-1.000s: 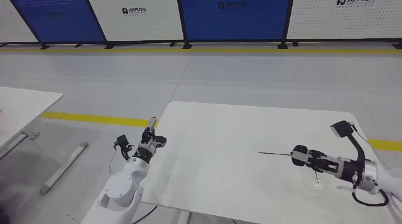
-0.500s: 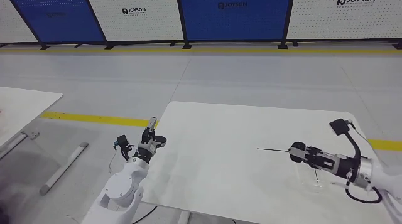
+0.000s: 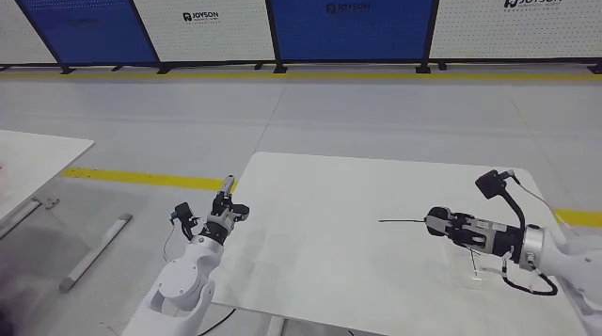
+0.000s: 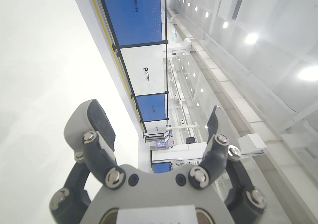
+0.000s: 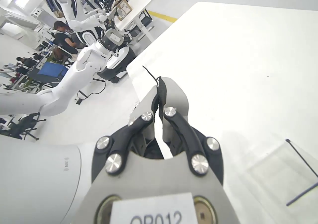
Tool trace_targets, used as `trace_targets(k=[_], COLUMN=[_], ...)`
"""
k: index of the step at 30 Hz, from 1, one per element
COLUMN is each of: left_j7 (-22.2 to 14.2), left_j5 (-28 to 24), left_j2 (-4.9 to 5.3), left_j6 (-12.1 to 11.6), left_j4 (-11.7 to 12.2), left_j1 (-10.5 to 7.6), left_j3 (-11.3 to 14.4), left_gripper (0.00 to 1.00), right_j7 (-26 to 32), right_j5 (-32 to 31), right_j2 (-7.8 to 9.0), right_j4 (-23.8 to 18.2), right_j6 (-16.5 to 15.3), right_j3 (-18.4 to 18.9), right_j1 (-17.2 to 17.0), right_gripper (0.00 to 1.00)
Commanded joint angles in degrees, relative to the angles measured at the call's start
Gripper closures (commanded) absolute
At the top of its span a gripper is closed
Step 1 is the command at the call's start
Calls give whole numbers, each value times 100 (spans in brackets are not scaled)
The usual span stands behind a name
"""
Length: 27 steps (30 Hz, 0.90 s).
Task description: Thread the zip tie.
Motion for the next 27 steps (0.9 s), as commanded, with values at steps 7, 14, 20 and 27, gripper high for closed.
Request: trace_targets(k=[7, 14, 20, 27], left_j7=[0, 0, 0, 0], left_j5=[0, 0, 0, 0], left_j2=[0, 0, 0, 0], left_j6=[0, 0, 0, 0], left_j4=[0, 0, 0, 0], left_j1=[0, 0, 0, 0], left_j3=[0, 0, 0, 0], left_gripper=[0, 0, 0, 0], right_j7=[-1, 89, 718, 1092], right_j5=[-7, -197, -41, 18], right_j2=[0, 5, 89, 122], right_j4=[0, 26, -270, -110], right_j6=[0, 0, 0, 0], right_j3=[0, 2, 312, 385], right_j1=[0, 37, 43, 90], right_gripper=[100, 100, 100, 100])
